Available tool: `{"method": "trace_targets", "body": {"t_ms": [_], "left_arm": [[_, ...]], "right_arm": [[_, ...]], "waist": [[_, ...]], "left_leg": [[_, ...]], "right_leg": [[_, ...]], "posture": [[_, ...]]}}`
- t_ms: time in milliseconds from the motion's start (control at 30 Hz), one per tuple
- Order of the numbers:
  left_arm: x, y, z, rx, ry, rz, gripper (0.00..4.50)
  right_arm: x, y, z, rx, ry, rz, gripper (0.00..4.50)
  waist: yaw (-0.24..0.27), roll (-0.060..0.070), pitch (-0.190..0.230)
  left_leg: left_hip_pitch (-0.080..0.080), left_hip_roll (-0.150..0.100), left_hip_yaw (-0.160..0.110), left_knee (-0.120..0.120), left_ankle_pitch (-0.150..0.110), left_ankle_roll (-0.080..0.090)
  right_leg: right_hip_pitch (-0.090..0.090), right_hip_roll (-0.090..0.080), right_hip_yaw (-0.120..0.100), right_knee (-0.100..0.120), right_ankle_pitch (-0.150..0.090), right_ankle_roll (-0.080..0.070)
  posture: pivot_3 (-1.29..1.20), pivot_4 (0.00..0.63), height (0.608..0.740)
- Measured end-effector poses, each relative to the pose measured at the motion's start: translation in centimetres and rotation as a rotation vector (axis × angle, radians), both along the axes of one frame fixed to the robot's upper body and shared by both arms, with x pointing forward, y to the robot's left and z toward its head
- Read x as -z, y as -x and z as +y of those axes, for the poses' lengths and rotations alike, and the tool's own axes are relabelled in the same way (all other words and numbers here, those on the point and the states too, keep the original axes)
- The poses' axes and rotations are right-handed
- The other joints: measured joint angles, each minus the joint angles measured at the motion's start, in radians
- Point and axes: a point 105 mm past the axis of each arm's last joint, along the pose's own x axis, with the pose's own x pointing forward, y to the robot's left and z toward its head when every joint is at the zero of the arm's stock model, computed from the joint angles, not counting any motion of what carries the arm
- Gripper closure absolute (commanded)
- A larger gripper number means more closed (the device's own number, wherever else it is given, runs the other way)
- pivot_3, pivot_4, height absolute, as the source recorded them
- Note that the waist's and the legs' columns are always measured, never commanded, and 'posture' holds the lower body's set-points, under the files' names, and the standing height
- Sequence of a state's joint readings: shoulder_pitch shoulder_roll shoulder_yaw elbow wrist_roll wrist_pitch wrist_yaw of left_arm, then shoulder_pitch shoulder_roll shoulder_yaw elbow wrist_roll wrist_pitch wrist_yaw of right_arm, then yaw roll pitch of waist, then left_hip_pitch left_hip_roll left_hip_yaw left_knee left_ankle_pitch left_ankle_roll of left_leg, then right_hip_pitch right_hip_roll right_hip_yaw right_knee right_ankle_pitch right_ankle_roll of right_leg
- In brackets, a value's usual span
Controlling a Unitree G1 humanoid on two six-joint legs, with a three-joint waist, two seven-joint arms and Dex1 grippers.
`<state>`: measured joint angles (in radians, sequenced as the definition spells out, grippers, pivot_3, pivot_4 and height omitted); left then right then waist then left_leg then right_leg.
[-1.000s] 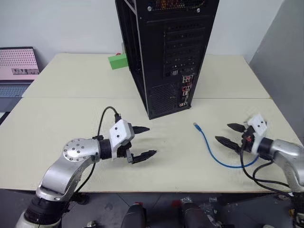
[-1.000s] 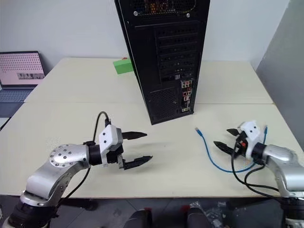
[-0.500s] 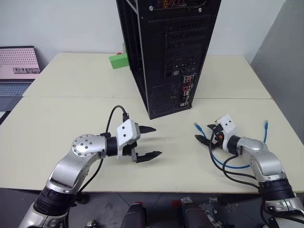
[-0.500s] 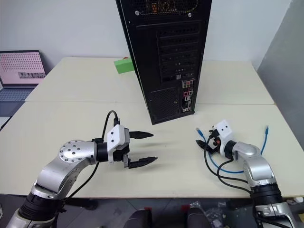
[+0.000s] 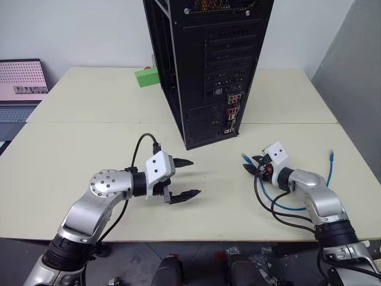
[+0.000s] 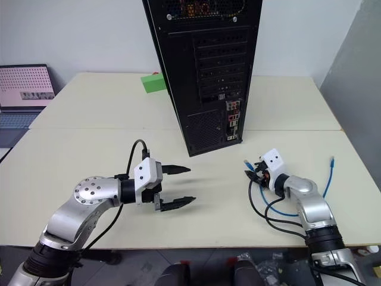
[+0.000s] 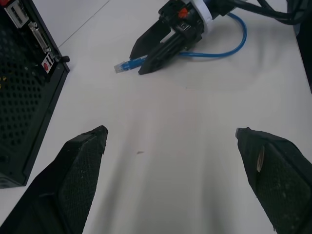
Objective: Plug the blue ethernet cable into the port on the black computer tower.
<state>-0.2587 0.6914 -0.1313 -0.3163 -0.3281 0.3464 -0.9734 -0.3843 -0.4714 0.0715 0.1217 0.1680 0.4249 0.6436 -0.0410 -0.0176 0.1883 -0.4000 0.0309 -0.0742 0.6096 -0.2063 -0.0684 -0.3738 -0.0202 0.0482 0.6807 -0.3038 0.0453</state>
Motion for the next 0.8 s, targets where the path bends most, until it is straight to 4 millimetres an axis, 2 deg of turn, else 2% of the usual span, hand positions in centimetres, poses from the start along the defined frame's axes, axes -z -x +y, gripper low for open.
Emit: {"method": "trace_targets", "body": {"t_ms": [133, 200, 300, 533, 733, 800], "left_arm": [[0.5, -0.5, 0.5, -0.025, -0.017, -0.003, 0.00], [0.8, -1.0, 0.8, -0.042, -0.022, -0.005, 0.00], [1.0, -1.5, 1.1, -0.053, -0.024, -0.003, 0.00], [1.3, -1.8, 0.3, 0.025, -0.022, 0.019, 0.00], [2.1, -1.2, -1.0, 0.188, -0.093, 0.032, 0.00], [2.3, -1.3, -1.2, 0.204, -0.093, 0.035, 0.00]], "right_arm": [[-0.2, 0.2, 0.3, -0.055, 0.062, -0.004, 4.01], [-0.4, 0.8, 0.5, -0.119, 0.115, -0.005, 4.36], [-0.5, 1.6, 1.3, -0.203, 0.150, 0.004, 4.38], [-2.3, 5.4, 5.4, -0.544, 0.192, -0.011, 4.39], [-4.0, 6.8, 7.9, -0.701, 0.208, -0.047, 4.39], [-4.0, 7.0, 8.2, -0.715, 0.210, -0.044, 4.39]], "waist": [[0.002, 0.000, 0.000], [0.006, 0.000, 0.000], [0.007, 0.000, 0.000], [0.007, 0.000, 0.000], [0.007, 0.000, 0.000], [0.008, 0.000, 0.000]], "left_leg": [[0.000, 0.000, 0.000, 0.000, 0.000, 0.000], [-0.001, 0.000, 0.000, 0.000, 0.000, 0.000], [-0.001, 0.000, 0.000, 0.000, 0.000, 0.000], [-0.001, 0.000, -0.001, 0.000, 0.000, 0.000], [-0.001, 0.000, -0.001, 0.000, 0.000, 0.000], [-0.002, 0.000, -0.001, 0.000, 0.000, 0.000]], "right_leg": [[0.000, 0.000, 0.000, 0.000, 0.000, 0.000], [0.000, 0.000, -0.001, 0.000, 0.000, 0.000], [-0.001, 0.000, -0.001, 0.000, 0.000, 0.000], [-0.001, 0.000, -0.001, 0.000, 0.000, 0.000], [-0.001, 0.000, -0.002, 0.000, 0.000, 0.000], [-0.001, 0.000, -0.002, 0.000, 0.000, 0.000]], "posture": [[0.00, 0.150, 0.740], [0.00, 0.150, 0.740], [0.00, 0.150, 0.740], [0.00, 0.150, 0.740], [0.00, 0.150, 0.740], [0.00, 0.150, 0.740]]}}
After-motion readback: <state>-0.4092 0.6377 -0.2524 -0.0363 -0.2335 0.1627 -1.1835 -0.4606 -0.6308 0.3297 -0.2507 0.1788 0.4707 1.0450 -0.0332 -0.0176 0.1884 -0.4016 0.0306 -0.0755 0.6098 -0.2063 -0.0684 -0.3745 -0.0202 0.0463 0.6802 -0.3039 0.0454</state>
